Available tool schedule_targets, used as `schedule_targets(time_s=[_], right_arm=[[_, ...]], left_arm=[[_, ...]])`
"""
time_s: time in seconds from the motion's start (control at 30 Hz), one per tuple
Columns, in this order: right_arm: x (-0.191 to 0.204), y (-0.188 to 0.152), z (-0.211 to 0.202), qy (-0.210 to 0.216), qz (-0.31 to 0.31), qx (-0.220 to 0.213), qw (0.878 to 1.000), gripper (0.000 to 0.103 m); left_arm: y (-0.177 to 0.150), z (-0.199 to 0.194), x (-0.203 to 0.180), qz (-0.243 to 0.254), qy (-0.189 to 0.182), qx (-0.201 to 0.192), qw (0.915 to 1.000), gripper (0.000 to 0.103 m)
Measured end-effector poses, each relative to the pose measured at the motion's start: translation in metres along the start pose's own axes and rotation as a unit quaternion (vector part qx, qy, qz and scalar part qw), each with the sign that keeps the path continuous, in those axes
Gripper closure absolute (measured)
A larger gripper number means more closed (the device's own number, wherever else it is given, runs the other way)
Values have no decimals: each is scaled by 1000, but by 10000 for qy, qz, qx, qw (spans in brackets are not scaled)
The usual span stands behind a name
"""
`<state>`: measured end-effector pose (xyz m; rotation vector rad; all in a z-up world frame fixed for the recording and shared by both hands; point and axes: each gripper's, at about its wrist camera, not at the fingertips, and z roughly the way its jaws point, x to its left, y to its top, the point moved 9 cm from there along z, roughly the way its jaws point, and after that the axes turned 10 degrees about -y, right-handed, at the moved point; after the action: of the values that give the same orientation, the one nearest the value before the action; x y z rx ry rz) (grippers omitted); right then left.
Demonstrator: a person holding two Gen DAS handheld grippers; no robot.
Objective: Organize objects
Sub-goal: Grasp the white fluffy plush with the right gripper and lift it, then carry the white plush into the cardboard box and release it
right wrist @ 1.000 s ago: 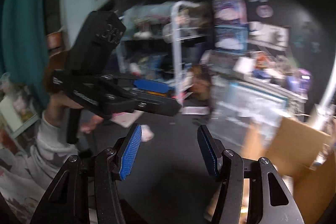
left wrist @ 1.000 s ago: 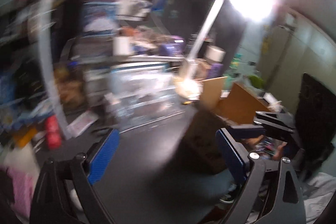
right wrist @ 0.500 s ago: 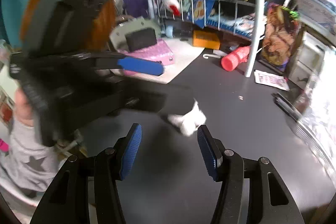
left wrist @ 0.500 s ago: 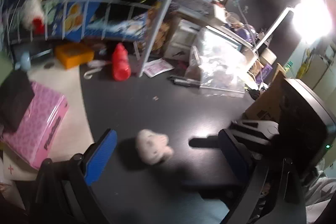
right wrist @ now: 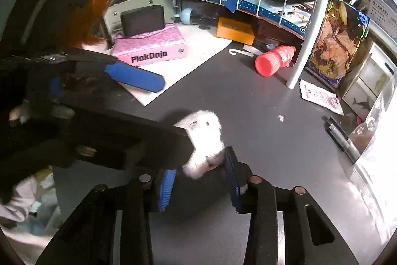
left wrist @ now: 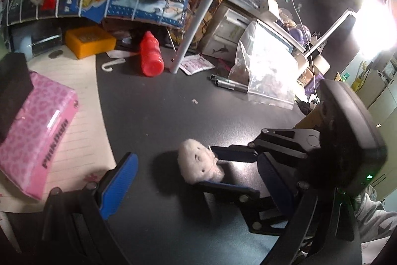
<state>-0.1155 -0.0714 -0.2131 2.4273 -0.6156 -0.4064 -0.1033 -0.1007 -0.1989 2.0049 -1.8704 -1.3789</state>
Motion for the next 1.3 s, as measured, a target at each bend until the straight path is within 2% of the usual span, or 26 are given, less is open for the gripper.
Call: schedule_targets(time_s=[0.27, 0.43, 0.5, 0.67, 0.7, 1.0, 1.3], right_arm=[[-4, -6, -38, 26, 147, -268, 9995, 71], [-9, -3, -78, -227, 29, -568, 9981, 71], [-15, -4, -90, -330, 87, -625, 9975, 71], [-26, -9, -113, -474, 186, -735, 9960, 71], [-29, -9, -118, -542, 204, -757, 9954, 71], [-58, -8, -178, -970, 444, -1074, 9885, 71], [-110, -24, -246, -1590, 779, -1332, 9751, 71]], left_arm=[[-3, 18, -28, 59, -423, 138, 9990, 9], [4, 17, -65, 142, -1080, 131, 9940, 30], [6, 18, -75, 194, -1134, 171, 9932, 49], [13, 18, -106, 376, -1415, 261, 9889, 73], [14, 17, -114, 461, -1441, 269, 9881, 75], [43, 9, -179, 1111, -1669, 242, 9794, 77], [69, 25, -262, 1842, -1984, 360, 9620, 77]])
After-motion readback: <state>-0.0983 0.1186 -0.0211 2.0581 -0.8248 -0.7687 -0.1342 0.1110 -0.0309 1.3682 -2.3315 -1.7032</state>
